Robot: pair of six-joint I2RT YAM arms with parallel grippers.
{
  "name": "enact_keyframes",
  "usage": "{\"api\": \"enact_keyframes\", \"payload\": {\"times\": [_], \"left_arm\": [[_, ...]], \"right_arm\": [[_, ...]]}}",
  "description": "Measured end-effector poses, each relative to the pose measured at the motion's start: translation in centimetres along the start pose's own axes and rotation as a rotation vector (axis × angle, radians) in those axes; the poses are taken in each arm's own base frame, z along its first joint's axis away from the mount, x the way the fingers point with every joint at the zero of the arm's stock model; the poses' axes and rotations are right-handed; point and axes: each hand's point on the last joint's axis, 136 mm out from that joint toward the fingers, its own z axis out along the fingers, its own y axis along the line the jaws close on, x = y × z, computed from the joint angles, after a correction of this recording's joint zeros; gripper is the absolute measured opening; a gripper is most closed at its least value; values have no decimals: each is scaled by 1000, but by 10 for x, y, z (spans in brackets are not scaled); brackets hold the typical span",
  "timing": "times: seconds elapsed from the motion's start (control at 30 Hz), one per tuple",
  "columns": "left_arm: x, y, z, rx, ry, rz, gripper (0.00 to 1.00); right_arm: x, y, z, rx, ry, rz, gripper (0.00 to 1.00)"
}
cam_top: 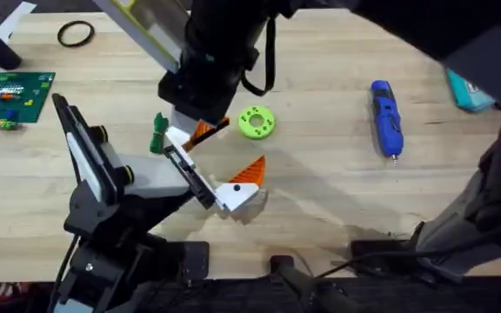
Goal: Pick up the gripper from the table and insert it into the empty holder that is missing its gripper. Then pick up a screw, insert it into the mounting hole, and use the screwdriver to tighten it. Finally, clean up the table by picking up the vegetable and placing it into the bucket.
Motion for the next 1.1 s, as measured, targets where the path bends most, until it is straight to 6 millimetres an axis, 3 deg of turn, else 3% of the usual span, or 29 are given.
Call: {"api": "enact_keyframes", "payload": {"times": [1.1], "left_arm": [[0, 0, 0, 0, 0, 0, 984]], "right_arm": [[-5, -3, 3, 5, -18, -23, 2]]}}
